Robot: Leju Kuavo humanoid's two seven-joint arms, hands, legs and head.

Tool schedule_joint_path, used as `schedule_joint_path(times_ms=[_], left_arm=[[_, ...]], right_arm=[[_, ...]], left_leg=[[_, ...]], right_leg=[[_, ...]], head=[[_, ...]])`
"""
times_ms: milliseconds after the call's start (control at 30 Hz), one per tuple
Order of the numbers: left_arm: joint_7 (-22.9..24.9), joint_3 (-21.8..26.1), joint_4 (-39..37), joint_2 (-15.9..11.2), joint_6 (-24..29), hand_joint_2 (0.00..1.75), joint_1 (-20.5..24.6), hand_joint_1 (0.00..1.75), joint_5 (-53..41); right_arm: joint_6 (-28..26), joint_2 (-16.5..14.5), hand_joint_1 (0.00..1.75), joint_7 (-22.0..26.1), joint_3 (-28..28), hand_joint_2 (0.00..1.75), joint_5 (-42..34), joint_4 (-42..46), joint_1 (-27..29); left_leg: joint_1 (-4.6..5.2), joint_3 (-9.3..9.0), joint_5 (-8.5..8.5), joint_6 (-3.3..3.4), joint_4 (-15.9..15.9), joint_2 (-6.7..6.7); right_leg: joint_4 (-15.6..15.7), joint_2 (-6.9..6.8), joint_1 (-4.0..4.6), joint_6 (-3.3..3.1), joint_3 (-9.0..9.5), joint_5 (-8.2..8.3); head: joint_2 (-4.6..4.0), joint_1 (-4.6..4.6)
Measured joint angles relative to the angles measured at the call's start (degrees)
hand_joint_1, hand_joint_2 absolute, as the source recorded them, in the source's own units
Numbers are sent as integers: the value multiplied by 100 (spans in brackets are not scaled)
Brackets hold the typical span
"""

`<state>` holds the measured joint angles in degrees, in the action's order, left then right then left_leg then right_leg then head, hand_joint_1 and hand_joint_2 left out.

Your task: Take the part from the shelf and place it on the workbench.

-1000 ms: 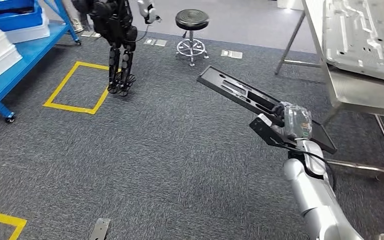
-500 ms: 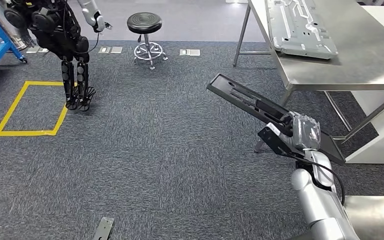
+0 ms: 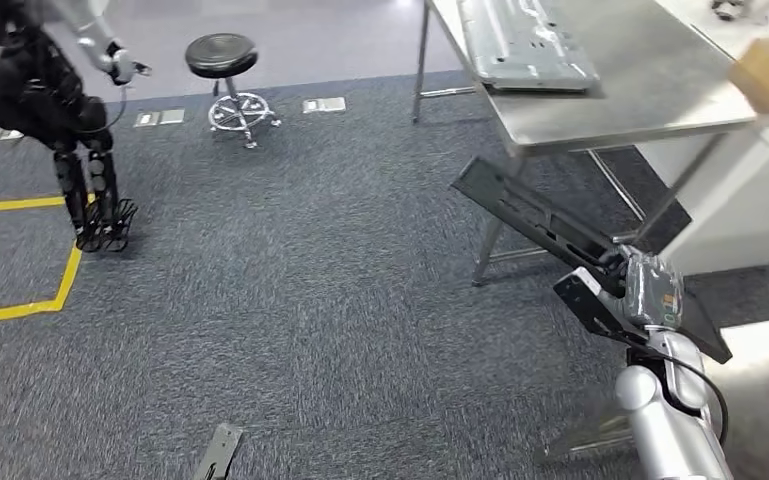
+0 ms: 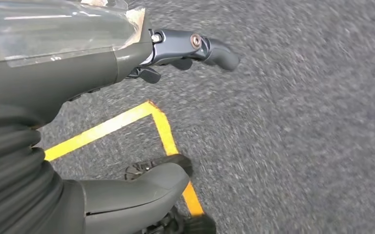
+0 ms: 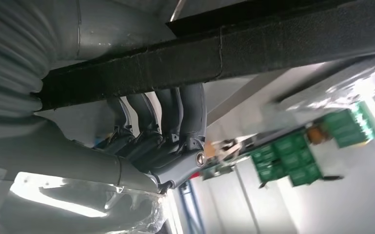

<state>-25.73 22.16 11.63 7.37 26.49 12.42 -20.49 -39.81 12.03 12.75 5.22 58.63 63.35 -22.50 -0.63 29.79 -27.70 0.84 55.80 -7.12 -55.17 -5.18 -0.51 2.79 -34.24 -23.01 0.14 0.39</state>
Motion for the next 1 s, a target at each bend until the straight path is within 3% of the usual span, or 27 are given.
schedule_joint_path(times_ms=[33,67,100,167,233,267,300,333,400,467,533,567,633,700,767,800,833,900,933,967,1000], left_arm=[[1,0,1,8,4,175,17,0,4],[0,0,1,16,13,175,35,0,12],[-1,0,2,22,26,175,48,0,24],[-2,1,2,24,57,175,36,0,54],[-3,3,1,24,90,175,-6,0,91],[-10,4,0,24,103,175,-22,0,107],[-23,6,0,24,113,175,-31,0,123],[-39,7,0,24,116,175,-36,0,134],[-75,10,2,13,119,175,-36,0,142],[-100,13,4,2,120,175,-33,0,146],[-112,15,8,11,122,175,-28,0,151],[-117,18,10,23,124,175,-23,0,154],[-131,27,13,47,129,175,-23,0,167],[-143,33,13,56,137,175,-42,0,180],[-150,36,13,59,146,175,-61,0,187],[-152,37,13,61,151,175,-64,0,191],[-152,38,13,62,152,175,-67,0,191],[-153,40,13,60,153,175,-69,0,191],[-154,42,13,57,153,175,-70,0,191],[-158,45,13,54,152,175,-71,0,197],[-175,49,13,52,136,175,-71,0,219]], right_arm=[[9,12,166,9,-7,175,-11,33,-2],[22,25,166,17,-16,175,-26,60,-10],[43,33,166,29,-22,175,-37,79,-29],[84,21,166,67,-25,175,-62,94,-92],[103,-17,166,114,-17,175,-81,77,-147],[103,-35,166,133,-12,175,-90,60,-163],[103,-49,166,150,-5,175,-93,39,-182],[102,-59,166,163,2,175,-95,17,-210],[100,-82,166,181,15,175,-95,-26,-283],[98,-98,166,188,25,175,-97,-64,-349],[96,-86,166,197,34,175,-102,-92,-380],[95,-69,166,204,38,175,-108,-102,-387],[95,-23,166,214,40,175,-122,-118,-433],[98,-2,166,217,43,175,-137,-140,-488],[102,12,166,218,44,175,-150,-171,-504],[103,27,166,217,43,175,-158,-185,-504],[103,47,166,217,41,175,-170,-196,-504],[103,80,166,216,39,175,-198,-204,-515],[103,88,166,216,39,175,-209,-207,-524],[103,95,166,215,39,175,-218,-210,-534],[103,104,166,215,37,175,-225,-215,-542]], left_leg=[[-13,-41,-28,-40,-6,-55],[-33,-46,-80,-74,34,14],[-50,8,-187,-96,184,171],[-62,342,-564,-106,878,580],[-47,797,-867,-74,1680,720],[-40,933,-847,-47,1837,732],[-31,945,-691,-10,1730,744],[-19,845,-450,34,1409,776],[18,484,12,135,554,1032],[64,278,166,201,128,1217],[85,227,188,247,56,1125],[79,196,225,277,10,1059],[51,144,299,328,-81,910],[49,143,310,340,-104,746],[45,143,291,320,-103,586],[38,142,276,302,-101,514],[26,134,256,274,-94,442],[18,105,200,194,-72,311],[26,87,167,149,-61,254],[41,65,135,109,-52,197],[53,44,106,75,-48,132]], right_leg=[[4,91,-15,-65,2,9],[12,177,-38,-117,14,14],[21,257,-67,-181,29,21],[29,424,-88,-284,47,25],[28,606,-39,-326,51,20],[28,702,-14,-328,58,19],[28,793,6,-329,69,18],[27,879,20,-328,81,18],[26,1025,31,-319,103,17],[29,1148,40,-286,96,15],[56,1272,69,-222,53,32],[25,1233,81,-200,16,26],[-337,951,99,-199,-205,-143],[-1129,665,64,-201,-613,-472],[-1698,598,4,-125,-915,-640],[-1643,568,-37,-56,-895,-589],[-1311,502,-82,28,-727,-450],[-395,223,-125,160,-227,-122],[-88,111,-114,164,-58,-15],[34,61,-91,124,12,30],[29,100,-62,62,7,36]], head=[[1,-14],[0,-34],[0,-51],[0,-90],[1,-100],[0,-102],[0,-100],[0,-101],[1,-97],[0,-97],[0,-105],[-1,-105],[0,-74],[-1,-43],[-1,-32],[0,-27],[0,-22],[0,-7],[-1,1],[-1,3],[-1,-4]])
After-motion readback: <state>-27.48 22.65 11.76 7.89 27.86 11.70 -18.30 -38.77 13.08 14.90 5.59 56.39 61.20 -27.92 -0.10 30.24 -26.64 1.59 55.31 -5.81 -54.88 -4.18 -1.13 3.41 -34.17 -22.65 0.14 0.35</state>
